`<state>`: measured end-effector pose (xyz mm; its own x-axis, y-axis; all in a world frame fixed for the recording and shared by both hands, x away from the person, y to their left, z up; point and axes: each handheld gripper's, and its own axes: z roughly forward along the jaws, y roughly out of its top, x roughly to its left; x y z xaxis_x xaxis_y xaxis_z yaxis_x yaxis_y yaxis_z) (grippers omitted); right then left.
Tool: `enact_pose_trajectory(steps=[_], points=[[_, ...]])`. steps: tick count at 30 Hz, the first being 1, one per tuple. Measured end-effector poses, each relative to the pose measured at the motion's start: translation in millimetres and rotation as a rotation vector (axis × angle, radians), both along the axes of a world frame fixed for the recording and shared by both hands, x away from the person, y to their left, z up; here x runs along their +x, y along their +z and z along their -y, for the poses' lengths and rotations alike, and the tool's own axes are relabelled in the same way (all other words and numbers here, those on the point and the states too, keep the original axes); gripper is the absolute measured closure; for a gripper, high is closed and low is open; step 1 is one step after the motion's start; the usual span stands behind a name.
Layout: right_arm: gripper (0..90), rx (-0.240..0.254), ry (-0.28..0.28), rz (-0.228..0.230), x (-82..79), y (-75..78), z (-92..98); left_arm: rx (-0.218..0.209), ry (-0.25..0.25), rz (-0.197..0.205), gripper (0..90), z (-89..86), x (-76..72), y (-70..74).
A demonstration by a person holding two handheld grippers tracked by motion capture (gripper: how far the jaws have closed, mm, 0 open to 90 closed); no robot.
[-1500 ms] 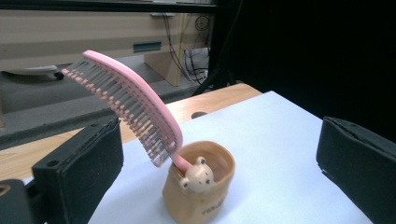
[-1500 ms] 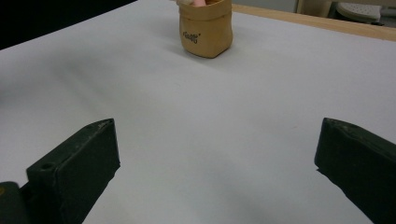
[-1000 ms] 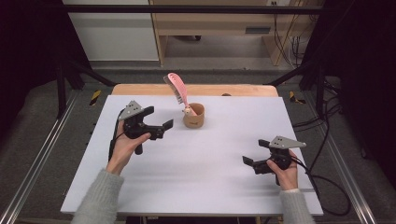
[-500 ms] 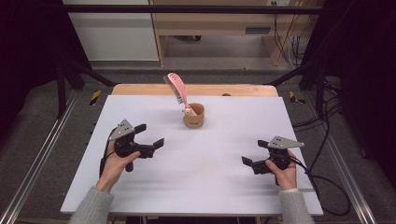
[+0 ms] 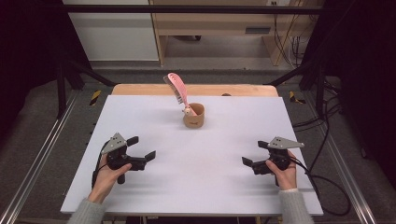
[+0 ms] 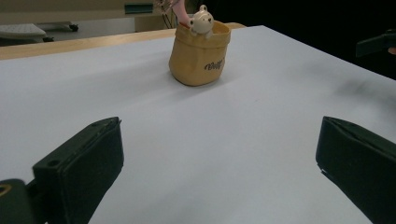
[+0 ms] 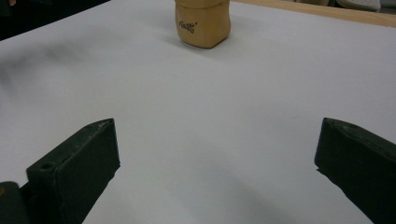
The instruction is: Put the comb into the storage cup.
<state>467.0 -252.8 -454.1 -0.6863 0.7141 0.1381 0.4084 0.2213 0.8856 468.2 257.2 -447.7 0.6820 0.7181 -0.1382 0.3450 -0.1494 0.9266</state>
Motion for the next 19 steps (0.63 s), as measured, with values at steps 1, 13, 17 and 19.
enact_pose_trajectory(steps=[1, 13, 17, 19], points=[[0.4, 0.001, -0.002, -0.002, 0.0, -0.2, -0.1, 0.000, 0.002, -0.001, 0.7, -1.9, -1.1, -1.3], [0.4, -0.012, -0.004, -0.016, 0.3, -5.7, -0.5, 0.021, 0.045, -0.022, 0.9, -22.1, -10.1, -15.4], [0.4, -0.012, -0.005, -0.016, 0.4, -6.4, -0.2, 0.031, 0.050, -0.033, 0.9, -25.5, -10.8, -18.8], [0.4, -0.015, -0.010, -0.019, 0.4, -6.9, 0.5, 0.033, 0.052, -0.032, 0.9, -26.3, -10.8, -18.9]])
